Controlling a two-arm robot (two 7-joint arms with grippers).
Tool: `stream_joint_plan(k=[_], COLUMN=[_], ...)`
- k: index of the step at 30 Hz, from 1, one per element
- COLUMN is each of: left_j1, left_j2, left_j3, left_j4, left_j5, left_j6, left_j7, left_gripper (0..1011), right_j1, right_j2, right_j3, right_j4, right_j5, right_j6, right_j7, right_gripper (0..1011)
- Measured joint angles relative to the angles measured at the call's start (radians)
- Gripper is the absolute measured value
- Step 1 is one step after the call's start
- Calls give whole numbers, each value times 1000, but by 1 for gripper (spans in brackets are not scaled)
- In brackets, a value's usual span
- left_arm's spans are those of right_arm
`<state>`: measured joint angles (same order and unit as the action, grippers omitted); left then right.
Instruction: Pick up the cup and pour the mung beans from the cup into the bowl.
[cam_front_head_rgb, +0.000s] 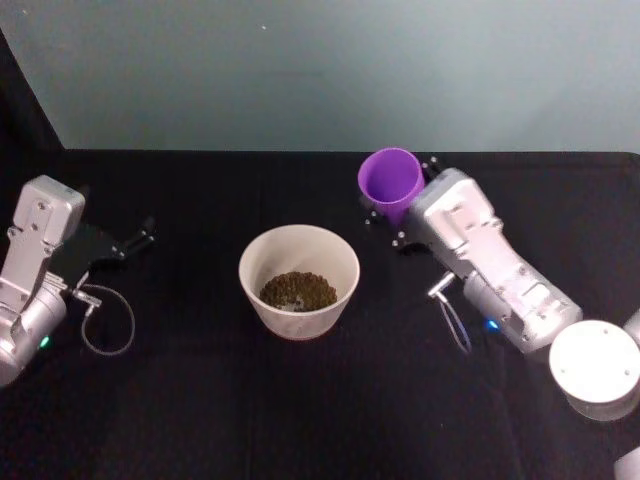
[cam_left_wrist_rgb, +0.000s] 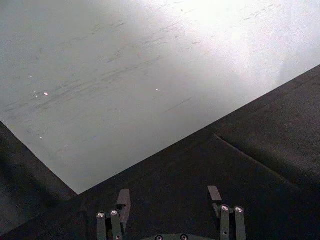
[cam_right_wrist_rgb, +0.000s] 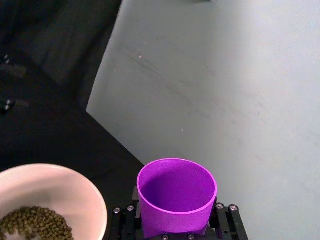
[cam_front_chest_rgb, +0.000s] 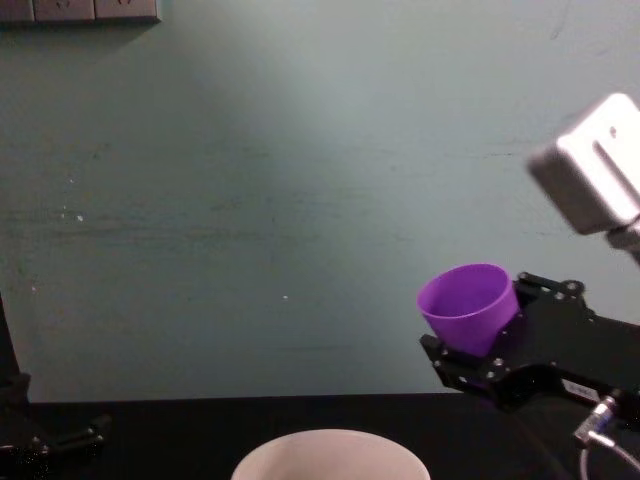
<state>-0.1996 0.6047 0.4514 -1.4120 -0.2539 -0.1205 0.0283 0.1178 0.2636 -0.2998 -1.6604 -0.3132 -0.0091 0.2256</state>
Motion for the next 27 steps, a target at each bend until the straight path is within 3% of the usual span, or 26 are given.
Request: stream_joint_plan(k=[3,4,6,7,14,18,27], left_j1=[0,0,0,0,0,0,0], left_j2=[0,0,0,0,0,0,0], left_j3=[0,0,0,0,0,0,0], left_j4=[0,0,0,0,0,0,0], left_j5=[0,0,0,0,0,0,0], left_j6=[0,0,0,0,0,0,0], left_j7=[0,0,0,0,0,0,0], left_gripper=[1000,1000,1000,1000,1000,1000,1000], right_j1=[-15,-15,-22,-22,-34,-36,-27], right_j2=[-13,-13,-23,-23,-35,-36,-33], right_j3=[30,30,49,49,79,88,82], right_j4=[19,19,34,34,80,114,214], right_j5=[85,85,149,149,292,351,435], right_j6=[-20,-20,-36,-36,-68,-88,-145], right_j7=[10,10,20,20,53,72,108], right_gripper=[731,731,731,731,731,731,731])
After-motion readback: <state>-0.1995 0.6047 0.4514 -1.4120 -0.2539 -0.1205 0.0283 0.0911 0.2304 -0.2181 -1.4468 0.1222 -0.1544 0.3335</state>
